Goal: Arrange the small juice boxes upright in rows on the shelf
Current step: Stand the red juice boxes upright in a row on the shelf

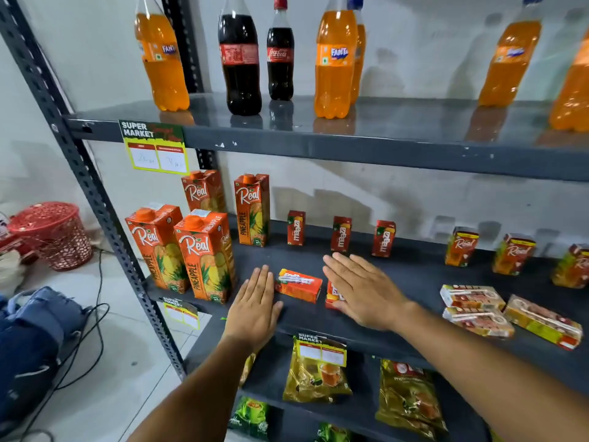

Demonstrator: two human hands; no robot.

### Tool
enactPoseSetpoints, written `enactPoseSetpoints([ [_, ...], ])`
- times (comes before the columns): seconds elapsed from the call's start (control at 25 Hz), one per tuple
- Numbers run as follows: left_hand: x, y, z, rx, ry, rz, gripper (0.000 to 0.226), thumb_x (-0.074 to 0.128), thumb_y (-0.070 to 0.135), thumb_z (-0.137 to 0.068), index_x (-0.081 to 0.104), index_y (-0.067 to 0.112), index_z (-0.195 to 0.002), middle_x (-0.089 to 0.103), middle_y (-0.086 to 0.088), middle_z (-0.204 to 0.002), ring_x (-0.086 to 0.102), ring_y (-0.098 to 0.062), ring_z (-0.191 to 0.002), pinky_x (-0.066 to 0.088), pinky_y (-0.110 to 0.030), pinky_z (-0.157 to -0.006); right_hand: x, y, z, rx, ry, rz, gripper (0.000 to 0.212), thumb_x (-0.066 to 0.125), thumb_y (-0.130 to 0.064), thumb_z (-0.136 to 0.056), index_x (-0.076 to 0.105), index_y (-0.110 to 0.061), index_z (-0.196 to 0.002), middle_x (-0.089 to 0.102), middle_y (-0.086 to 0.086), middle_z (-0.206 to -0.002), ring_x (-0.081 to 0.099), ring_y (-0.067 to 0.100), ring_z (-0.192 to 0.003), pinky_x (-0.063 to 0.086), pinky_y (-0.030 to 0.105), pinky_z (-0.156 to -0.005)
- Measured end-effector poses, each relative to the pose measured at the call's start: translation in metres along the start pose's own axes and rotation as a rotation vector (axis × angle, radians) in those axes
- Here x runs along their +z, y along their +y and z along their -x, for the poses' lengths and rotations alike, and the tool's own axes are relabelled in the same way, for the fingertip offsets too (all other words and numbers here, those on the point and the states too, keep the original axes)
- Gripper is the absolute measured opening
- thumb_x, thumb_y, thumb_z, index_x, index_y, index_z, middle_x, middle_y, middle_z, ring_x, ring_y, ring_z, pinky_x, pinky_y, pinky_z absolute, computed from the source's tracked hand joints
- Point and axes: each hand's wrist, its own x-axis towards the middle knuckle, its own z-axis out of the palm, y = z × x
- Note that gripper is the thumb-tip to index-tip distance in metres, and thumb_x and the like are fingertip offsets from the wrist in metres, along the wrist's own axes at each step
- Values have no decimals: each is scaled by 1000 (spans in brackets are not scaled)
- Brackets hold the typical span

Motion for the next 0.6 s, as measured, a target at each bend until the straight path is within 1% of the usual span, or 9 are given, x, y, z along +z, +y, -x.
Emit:
enactPoseSetpoints([
  [0.04,5,-5,-5,-40,-32,9,67,15,47,-98,6,6,-149,3,-11,-159,-6,-22,-145,-6,-30,-115,8,-3,-13,67,-86,-121,71,38,-50,-94,14,-13,-150,14,7,-161,7,22,-147,-1,37,-116],
  [0.08,6,-8,-11,-83,-94,26,66,16,47,-99,6,7,-150,3,-10,-160,-6,-21,-146,-5,-31,-115,13,-4,-24,103,-167,-207,70,39,-49,-94,16,-15,-150,16,5,-160,10,22,-147,5,36,-117],
  [0.16,11,-19,-23,-122,-171,11,65,19,44,-99,9,5,-150,8,-11,-160,2,-23,-146,2,-33,-115,16,-7,-45,161,-306,-338,69,46,-48,-91,20,-19,-148,23,2,-159,22,24,-144,21,40,-114],
  [0.28,21,-36,-32,-107,-316,-27,66,18,45,-98,6,6,-150,6,-10,-161,3,-23,-146,4,-34,-116,21,-8,-77,230,-431,-369,68,51,-49,-87,32,-19,-144,39,6,-150,41,29,-132,40,46,-103],
  [0.36,28,-45,-34,-85,-354,-19,68,15,48,-97,1,8,-150,0,-8,-161,-1,-21,-146,0,-34,-115,24,-9,-98,261,-484,-339,60,55,-49,-83,46,-18,-133,55,10,-133,54,30,-114,49,46,-89],
  [0.4,31,-46,-34,-72,-352,-10,69,15,49,-96,0,9,-150,-1,-7,-161,-3,-20,-146,-3,-33,-114,24,-10,-106,280,-500,-329,56,59,-49,-80,52,-18,-125,60,10,-124,58,28,-104,52,45,-83],
  [0.48,35,-47,-33,-55,-333,9,70,14,51,-95,0,9,-150,-2,-7,-161,-5,-19,-146,-8,-30,-111,27,-14,-119,323,-506,-329,52,68,-49,-71,57,-18,-112,64,8,-111,60,25,-91,54,42,-75],
  [0.52,37,-48,-32,-54,-319,17,70,14,50,-95,1,9,-150,-1,-7,-161,-4,-19,-146,-9,-29,-110,31,-17,-122,338,-515,-333,54,72,-50,-67,58,-18,-109,64,7,-109,60,25,-89,54,41,-74],
  [0.6,38,-50,-30,-53,-292,37,70,14,50,-95,2,9,-150,1,-8,-161,-2,-20,-146,-9,-28,-110,38,-24,-125,350,-525,-343,61,77,-52,-62,56,-17,-108,61,8,-110,60,28,-96,52,39,-76],
])
